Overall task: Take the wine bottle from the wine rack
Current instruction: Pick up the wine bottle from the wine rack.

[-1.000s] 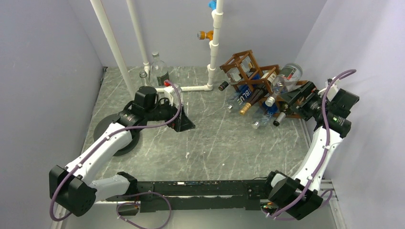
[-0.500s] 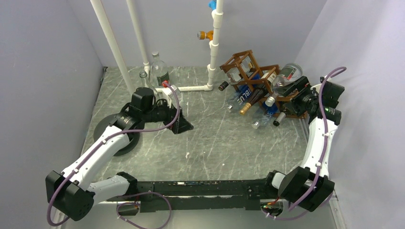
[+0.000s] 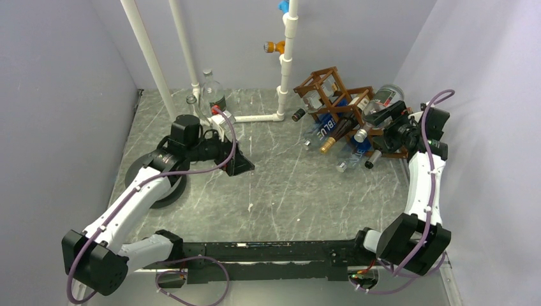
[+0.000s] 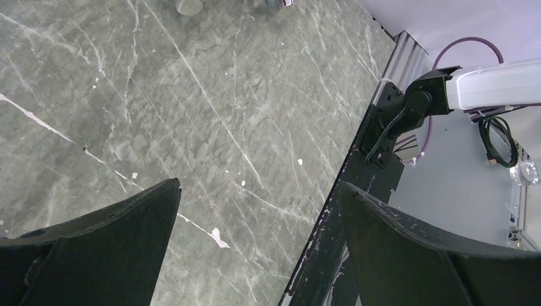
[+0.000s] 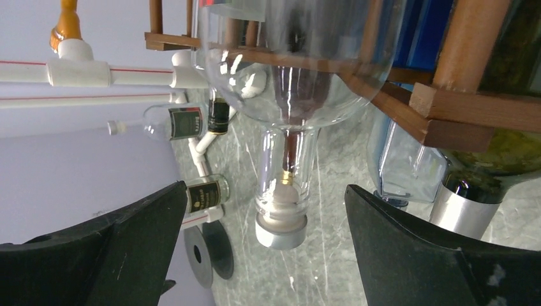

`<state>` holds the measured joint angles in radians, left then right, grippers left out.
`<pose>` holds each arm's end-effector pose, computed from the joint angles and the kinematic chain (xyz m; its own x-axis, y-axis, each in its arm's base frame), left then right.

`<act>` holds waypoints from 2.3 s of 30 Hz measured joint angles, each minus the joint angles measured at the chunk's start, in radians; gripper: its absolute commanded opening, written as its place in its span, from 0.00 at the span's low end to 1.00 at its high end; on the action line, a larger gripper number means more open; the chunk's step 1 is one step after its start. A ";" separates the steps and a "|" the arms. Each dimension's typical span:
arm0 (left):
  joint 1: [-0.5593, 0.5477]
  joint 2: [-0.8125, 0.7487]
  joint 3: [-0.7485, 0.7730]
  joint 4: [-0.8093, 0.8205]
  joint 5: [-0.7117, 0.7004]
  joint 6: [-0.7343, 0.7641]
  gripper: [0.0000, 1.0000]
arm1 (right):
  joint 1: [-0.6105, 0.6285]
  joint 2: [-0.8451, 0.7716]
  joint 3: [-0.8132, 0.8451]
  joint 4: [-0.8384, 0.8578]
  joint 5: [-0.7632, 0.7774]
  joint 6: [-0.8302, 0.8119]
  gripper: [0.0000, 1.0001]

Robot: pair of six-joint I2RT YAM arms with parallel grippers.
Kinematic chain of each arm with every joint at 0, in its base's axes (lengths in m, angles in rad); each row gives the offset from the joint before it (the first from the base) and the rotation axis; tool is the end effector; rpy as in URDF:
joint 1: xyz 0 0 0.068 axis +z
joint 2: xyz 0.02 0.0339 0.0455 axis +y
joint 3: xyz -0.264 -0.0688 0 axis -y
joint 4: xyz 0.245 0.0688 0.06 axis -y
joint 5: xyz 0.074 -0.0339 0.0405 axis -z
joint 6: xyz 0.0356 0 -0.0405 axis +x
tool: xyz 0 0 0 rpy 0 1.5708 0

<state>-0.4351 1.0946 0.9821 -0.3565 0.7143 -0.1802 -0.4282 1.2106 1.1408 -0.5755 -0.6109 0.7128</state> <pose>0.2071 -0.1220 0.3346 -0.5553 0.1088 -0.8245 0.7612 0.4659 -0.4512 0.2431 -0.0885 0.3413 -0.4641 0.8007 -0.3788 0.2997 0.5444 0.7835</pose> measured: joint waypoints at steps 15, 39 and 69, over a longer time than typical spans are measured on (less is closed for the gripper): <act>0.038 0.007 -0.001 0.012 0.032 -0.001 0.99 | 0.050 0.072 -0.053 0.094 0.025 0.100 0.80; 0.053 0.011 -0.001 0.015 0.049 -0.001 1.00 | 0.073 0.100 -0.063 0.135 0.103 0.171 0.60; 0.054 0.016 -0.012 0.015 0.049 -0.003 1.00 | 0.105 0.104 -0.074 0.219 0.132 0.142 0.48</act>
<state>-0.3809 1.1110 0.9703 -0.3416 0.7631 -0.1833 -0.3229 1.3148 1.0664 -0.3565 -0.4786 0.8547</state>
